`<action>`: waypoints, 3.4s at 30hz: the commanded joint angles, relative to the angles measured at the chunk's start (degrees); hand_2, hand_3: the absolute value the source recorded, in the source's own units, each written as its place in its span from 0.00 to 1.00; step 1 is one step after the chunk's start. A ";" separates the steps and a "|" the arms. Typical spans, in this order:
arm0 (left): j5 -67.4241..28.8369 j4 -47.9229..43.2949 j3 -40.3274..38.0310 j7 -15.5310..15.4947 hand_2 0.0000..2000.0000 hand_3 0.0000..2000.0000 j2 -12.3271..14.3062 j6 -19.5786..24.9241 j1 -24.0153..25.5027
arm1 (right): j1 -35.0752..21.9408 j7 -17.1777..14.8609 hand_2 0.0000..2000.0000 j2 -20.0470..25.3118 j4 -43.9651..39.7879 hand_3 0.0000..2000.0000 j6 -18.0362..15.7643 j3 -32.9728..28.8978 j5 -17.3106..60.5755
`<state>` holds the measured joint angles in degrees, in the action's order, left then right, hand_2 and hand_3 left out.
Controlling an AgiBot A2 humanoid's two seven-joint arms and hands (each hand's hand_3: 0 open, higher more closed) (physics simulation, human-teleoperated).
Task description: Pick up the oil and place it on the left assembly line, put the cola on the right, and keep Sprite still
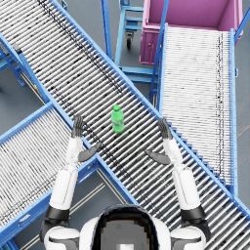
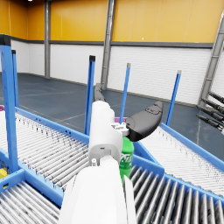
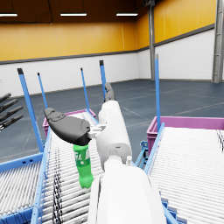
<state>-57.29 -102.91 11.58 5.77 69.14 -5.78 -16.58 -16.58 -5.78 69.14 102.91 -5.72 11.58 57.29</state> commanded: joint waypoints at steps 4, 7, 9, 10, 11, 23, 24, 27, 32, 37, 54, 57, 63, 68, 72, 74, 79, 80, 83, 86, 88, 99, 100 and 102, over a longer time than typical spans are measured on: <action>0.00 0.00 0.00 0.00 0.00 0.00 0.00 0.00 0.00 | 0.00 0.00 0.00 0.00 0.00 0.00 0.00 0.00 0.00; 0.00 0.00 0.00 0.00 0.00 0.00 0.00 0.00 0.00 | 0.00 0.00 0.00 0.00 0.00 0.00 0.00 0.00 0.00; 0.00 0.00 0.00 0.00 0.00 0.00 0.00 0.00 0.00 | 0.00 0.00 0.00 0.00 0.00 0.00 0.00 0.00 0.00; 0.00 0.00 0.00 0.00 0.00 0.00 0.00 0.00 0.00 | 0.00 0.00 0.00 0.00 0.00 0.00 0.00 0.00 0.00; 0.00 0.00 0.00 0.00 0.00 0.00 0.00 0.00 0.00 | 0.00 0.00 0.00 0.00 0.00 0.00 0.00 0.00 0.00; 0.00 0.00 0.00 0.00 0.00 0.00 0.00 0.00 0.00 | 0.00 0.00 0.00 0.00 0.00 0.00 0.00 0.00 0.00; 0.00 0.00 0.00 0.00 0.00 0.00 0.00 0.00 0.00 | 0.00 0.00 0.00 0.00 0.00 0.00 0.00 0.00 0.00; 0.00 0.00 0.00 0.00 0.00 0.00 0.00 0.00 0.00 | 0.00 0.00 0.00 0.00 0.00 0.00 0.00 0.00 0.00; 0.00 0.00 0.00 0.00 0.00 0.00 0.00 0.00 0.00 | 0.00 0.00 0.00 0.00 0.00 0.00 0.00 0.00 0.00; 0.00 0.00 0.00 0.00 0.00 0.00 0.00 0.00 0.00 | 0.00 0.00 0.00 0.00 0.00 0.00 0.00 0.00 0.00; 0.00 0.00 0.00 0.00 0.00 0.00 0.00 0.00 0.00 | 0.00 0.00 0.00 0.00 0.00 0.00 0.00 0.00 0.00; 0.00 0.00 0.00 0.00 0.00 0.00 0.00 0.00 0.00 | 0.00 0.00 0.00 0.00 0.00 0.00 0.00 0.00 0.00; 0.00 0.00 0.00 0.00 0.00 0.00 0.00 0.00 0.00 | 0.00 0.00 0.00 0.00 0.00 0.00 0.00 0.00 0.00; 0.00 0.00 0.00 0.00 0.00 0.00 0.00 0.00 0.00 | 0.00 0.00 0.00 0.00 0.00 0.00 0.00 0.00 0.00; 0.00 0.00 0.00 0.00 0.00 0.00 0.00 0.00 0.00 | 0.00 0.00 0.00 0.00 0.00 0.00 0.00 0.00 0.00; 0.00 0.00 0.00 0.00 0.00 0.00 0.00 0.00 0.00 | 0.00 0.00 0.00 0.00 0.00 0.00 0.00 0.00 0.00; 0.00 0.00 0.00 0.00 0.00 0.00 0.00 0.00 0.00 | 0.00 0.00 0.00 0.00 0.00 0.00 0.00 0.00 0.00; 0.00 0.00 0.00 0.00 0.00 0.00 0.00 0.00 0.00 | 0.00 0.00 0.00 0.00 0.00 0.00 0.00 0.00 0.00; 0.00 0.00 0.00 0.00 0.00 0.00 0.00 0.00 0.00 | 0.00 0.00 0.00 0.00 0.00 0.00 0.00 0.00 0.00; 0.00 0.00 0.00 0.00 0.00 0.00 0.00 0.00 0.00 | 0.00 0.00 0.00 0.00 0.00 0.00 0.00 0.00 0.00; 0.00 0.00 0.00 0.00 0.00 0.00 0.00 0.00 0.00 | 0.00 0.00 0.00 0.00 0.00 0.00 0.00 0.00 0.00; 0.00 0.00 0.00 0.00 0.00 0.00 0.00 0.00 0.00 | 0.00 0.00 0.00 0.00 0.00 0.00 0.00 0.00 0.00; 0.00 0.00 0.00 0.00 0.00 0.00 0.00 0.00 0.00 | 0.00 0.00 0.00 0.00 0.00 0.00 0.00 0.00 0.00; 0.00 0.00 0.00 0.00 0.00 0.00 0.00 0.00 0.00 | 0.00 0.00 0.00 0.00 0.00 0.00 0.00 0.00 0.00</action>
<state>-57.29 -102.91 11.58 5.77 69.14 -5.78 -16.58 -16.58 -5.78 69.14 102.91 -5.72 11.58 57.29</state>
